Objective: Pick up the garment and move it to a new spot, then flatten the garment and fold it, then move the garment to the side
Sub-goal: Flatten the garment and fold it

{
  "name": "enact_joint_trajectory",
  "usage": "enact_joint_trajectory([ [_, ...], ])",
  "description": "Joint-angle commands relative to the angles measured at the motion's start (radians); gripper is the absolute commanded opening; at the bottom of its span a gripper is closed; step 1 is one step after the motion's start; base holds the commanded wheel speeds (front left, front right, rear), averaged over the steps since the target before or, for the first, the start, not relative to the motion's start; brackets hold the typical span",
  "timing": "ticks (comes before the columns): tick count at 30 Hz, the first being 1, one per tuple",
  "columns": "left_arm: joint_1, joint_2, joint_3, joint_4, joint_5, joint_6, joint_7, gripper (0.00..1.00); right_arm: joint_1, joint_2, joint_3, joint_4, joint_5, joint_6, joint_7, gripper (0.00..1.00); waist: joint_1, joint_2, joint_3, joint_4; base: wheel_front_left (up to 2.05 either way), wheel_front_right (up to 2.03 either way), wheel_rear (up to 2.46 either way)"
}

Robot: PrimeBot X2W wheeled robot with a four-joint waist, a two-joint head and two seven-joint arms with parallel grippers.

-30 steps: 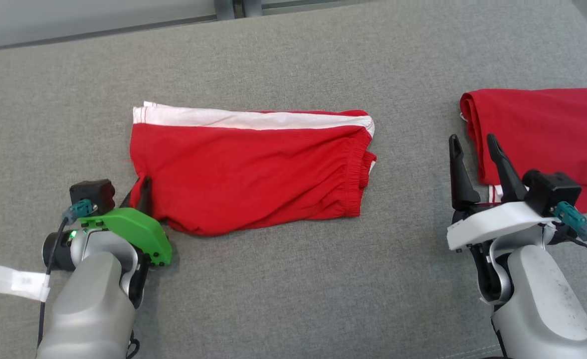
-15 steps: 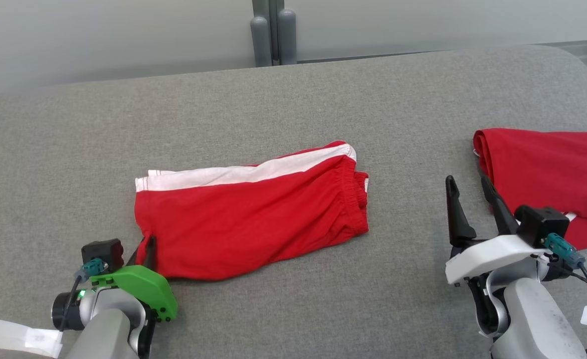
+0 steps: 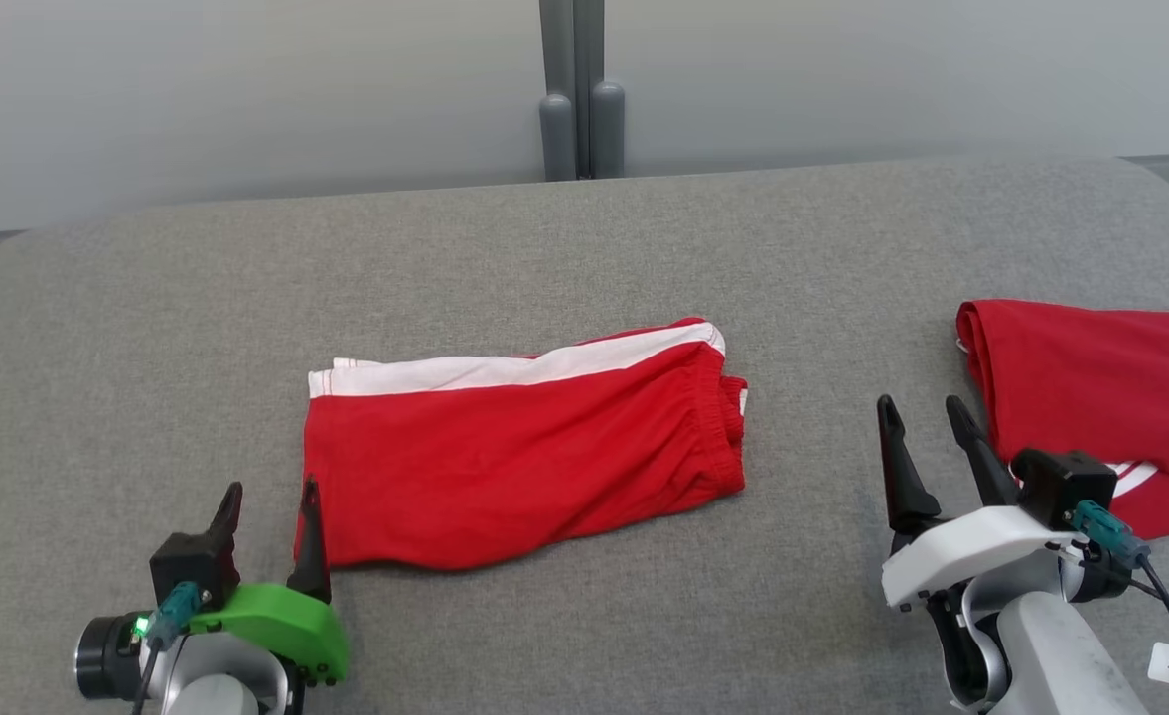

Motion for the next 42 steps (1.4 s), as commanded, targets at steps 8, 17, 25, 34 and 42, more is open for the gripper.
enact_joint_trajectory([
  [8,0.149,-0.041,0.066,-0.161,0.081,-0.004,0.001,1.0,0.041,-0.001,0.016,0.009,0.005,-0.001,-0.003,1.0,0.0,0.0,-0.042,0.032,0.0,0.0,0.0],
  [17,0.179,-0.069,0.071,-0.188,0.115,-0.038,0.001,1.0,0.011,-0.002,0.058,0.061,0.037,-0.001,-0.003,1.0,0.0,0.0,-0.011,0.088,0.0,0.0,0.0],
  [25,0.11,-0.078,0.032,-0.182,0.121,-0.061,0.001,1.0,-0.155,-0.002,0.063,0.19,0.06,-0.001,-0.003,1.0,0.0,0.0,0.087,0.195,0.0,0.0,0.0],
  [34,0.09,-0.079,0.014,-0.17,0.089,-0.046,0.001,1.0,-0.241,-0.002,0.0,0.375,0.008,-0.001,-0.003,1.0,0.0,0.0,0.121,0.264,0.0,0.0,0.0],
  [42,0.087,-0.079,0.019,-0.164,0.077,-0.045,0.001,1.0,-0.223,-0.002,0.001,0.514,0.059,-0.002,0.003,1.0,0.0,0.0,0.129,0.259,0.0,0.0,0.0],
])
